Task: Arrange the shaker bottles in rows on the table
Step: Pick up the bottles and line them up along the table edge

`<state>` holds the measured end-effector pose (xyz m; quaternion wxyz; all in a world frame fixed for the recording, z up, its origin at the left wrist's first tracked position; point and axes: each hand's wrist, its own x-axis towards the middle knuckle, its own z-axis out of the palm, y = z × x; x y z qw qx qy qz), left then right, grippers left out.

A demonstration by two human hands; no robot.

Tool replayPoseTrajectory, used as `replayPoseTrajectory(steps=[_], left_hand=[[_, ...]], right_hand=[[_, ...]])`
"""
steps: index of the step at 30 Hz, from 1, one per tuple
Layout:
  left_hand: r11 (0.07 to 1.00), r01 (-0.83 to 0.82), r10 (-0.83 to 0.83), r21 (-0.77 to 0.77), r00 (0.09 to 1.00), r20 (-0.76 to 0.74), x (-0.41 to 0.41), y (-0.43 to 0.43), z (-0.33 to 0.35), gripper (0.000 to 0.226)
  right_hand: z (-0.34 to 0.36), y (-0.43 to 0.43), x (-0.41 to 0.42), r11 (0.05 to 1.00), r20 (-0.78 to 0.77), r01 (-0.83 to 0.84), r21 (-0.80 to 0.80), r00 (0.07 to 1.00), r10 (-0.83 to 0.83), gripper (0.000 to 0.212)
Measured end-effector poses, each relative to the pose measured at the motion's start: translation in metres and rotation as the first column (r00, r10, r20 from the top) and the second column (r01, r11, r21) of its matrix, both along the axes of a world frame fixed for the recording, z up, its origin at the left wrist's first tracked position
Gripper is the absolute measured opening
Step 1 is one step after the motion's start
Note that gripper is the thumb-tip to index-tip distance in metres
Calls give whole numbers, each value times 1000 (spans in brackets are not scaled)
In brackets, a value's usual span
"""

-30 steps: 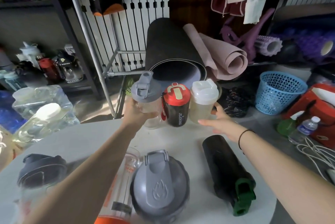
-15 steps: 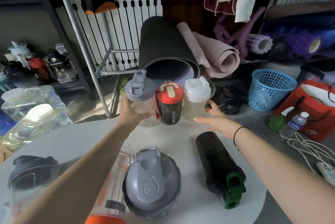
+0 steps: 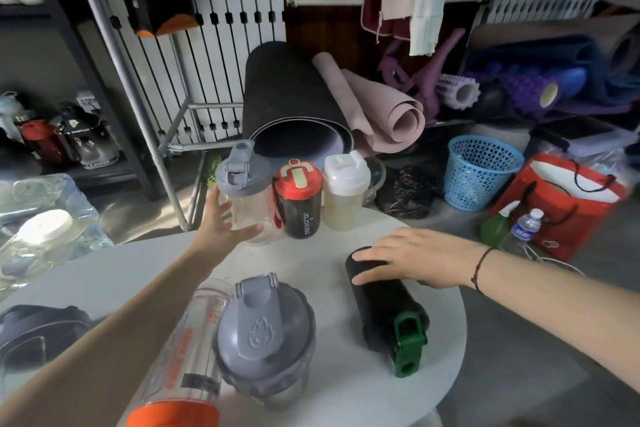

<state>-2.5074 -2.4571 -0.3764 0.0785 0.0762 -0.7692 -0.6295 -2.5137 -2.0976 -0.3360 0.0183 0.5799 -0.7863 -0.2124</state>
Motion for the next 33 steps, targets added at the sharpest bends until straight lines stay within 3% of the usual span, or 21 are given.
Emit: replayPoseTrajectory(steps=[7,11,13,15,17,18,20,25,33], left_hand=[[1000,0,0,-4,1000,-2,5,9,3,110],[1000,-2,3,-14,1000,31,6,6,6,111],[1000,-1,1,-7,999,42,6,5,8,112],[1000,4,-4,-5,998,62,7,4,11,113],[1000,13,-12,-15,996,90,9,2,13,115],[1000,13,-11,-19,994,108,10,0,13,117],[1000,9,-7,-13,989,147,14,-4,15,121],[1000,28,-26,-4,981,191,30,-9,21,124],[999,39,-41,17,990,138,44,-2,25,134]], right_hand=[[-10,-26,8,999,91,-24,-25,996,26,94],[-15,-26,3,954,262,210,-213,953,-152,86],[-17,-21,2,814,433,432,-388,865,-253,88],[-16,-18,5,557,621,650,-517,732,-279,88],[-18,-16,8,240,806,825,-511,557,-200,75],[-22,-15,8,132,857,870,-475,491,-156,68],[-33,-12,2,16,898,907,-421,420,-131,63],[-51,-8,-10,-83,947,945,-316,309,-88,59],[-59,-14,-19,-66,976,976,-208,202,-85,62]])
